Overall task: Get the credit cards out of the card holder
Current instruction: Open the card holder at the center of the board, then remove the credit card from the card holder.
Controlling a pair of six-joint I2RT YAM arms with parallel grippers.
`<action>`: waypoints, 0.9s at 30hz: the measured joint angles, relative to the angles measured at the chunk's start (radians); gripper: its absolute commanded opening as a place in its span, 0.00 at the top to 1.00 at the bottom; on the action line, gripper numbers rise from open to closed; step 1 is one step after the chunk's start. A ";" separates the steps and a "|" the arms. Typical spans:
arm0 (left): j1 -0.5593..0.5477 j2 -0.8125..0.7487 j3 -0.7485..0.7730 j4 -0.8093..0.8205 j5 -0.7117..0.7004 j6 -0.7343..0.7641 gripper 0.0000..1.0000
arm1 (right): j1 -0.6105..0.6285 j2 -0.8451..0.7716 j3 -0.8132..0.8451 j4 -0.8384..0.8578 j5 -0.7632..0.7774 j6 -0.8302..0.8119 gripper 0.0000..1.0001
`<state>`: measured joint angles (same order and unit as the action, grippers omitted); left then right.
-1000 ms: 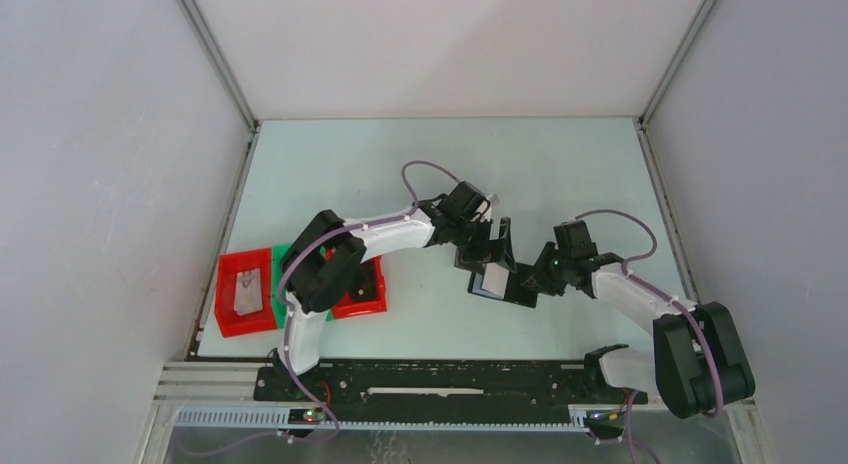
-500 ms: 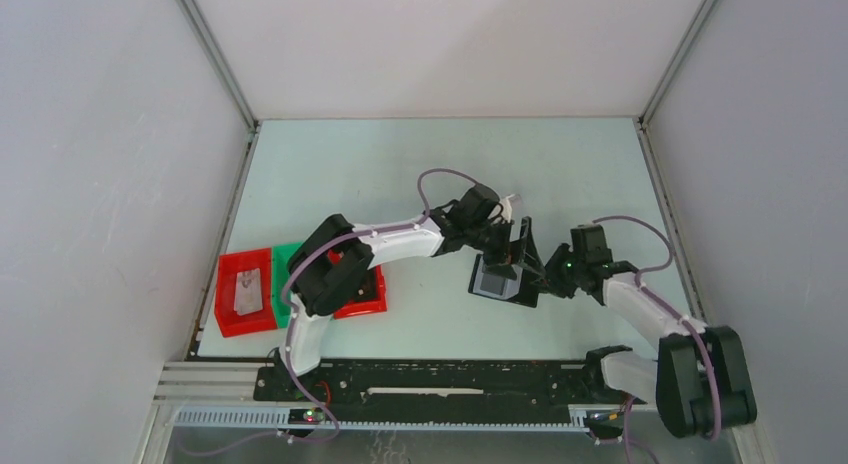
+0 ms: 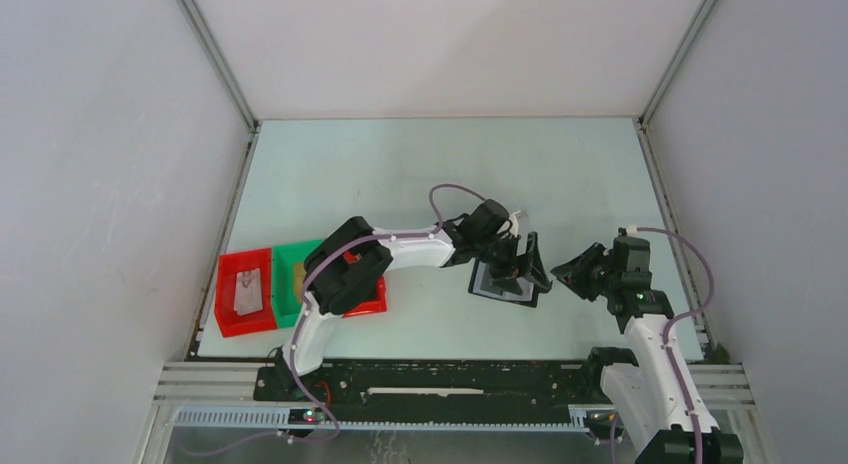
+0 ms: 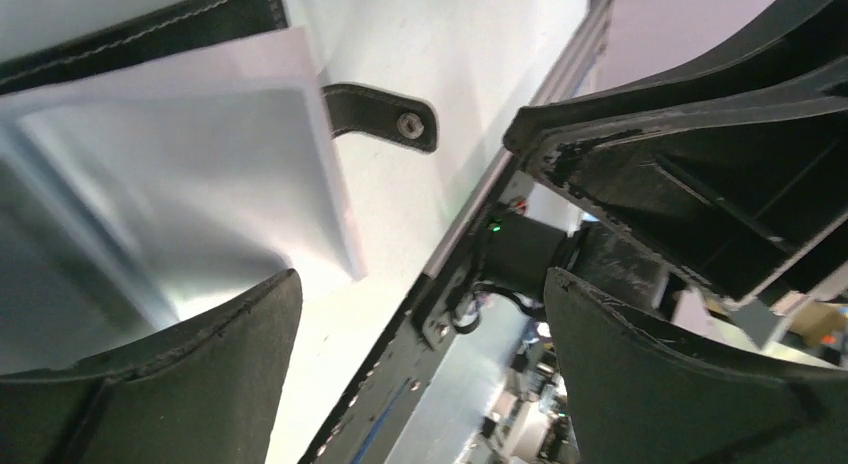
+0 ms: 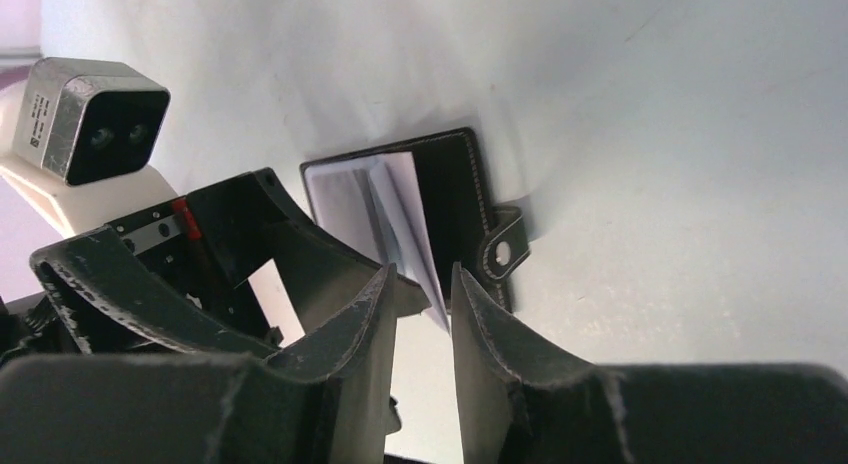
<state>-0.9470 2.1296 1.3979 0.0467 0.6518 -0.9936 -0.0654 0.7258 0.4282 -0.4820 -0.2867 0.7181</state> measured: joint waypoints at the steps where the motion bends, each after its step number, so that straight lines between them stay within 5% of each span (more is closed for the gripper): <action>1: -0.002 -0.008 -0.001 -0.016 -0.011 0.010 0.03 | 0.000 0.002 0.000 0.001 -0.018 0.003 0.66; 10: 0.096 -0.298 -0.164 -0.132 -0.153 0.078 0.05 | 0.080 0.105 0.013 0.081 -0.122 0.014 0.88; 18: 0.169 -0.328 -0.245 -0.129 -0.178 0.077 0.05 | 0.273 0.222 0.066 0.163 -0.133 0.021 0.89; 21: 0.169 -0.328 -0.248 -0.130 -0.177 0.077 0.13 | 0.351 0.286 0.109 0.190 -0.104 0.019 0.92; 27: 0.164 -0.328 -0.252 -0.127 -0.174 0.078 0.14 | 0.334 0.409 0.122 0.185 -0.005 0.002 0.92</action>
<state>-0.7830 1.8011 1.1458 -0.0803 0.4778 -0.9157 0.2687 1.1347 0.5507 -0.2970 -0.2916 0.7204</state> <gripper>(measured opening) 0.856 0.084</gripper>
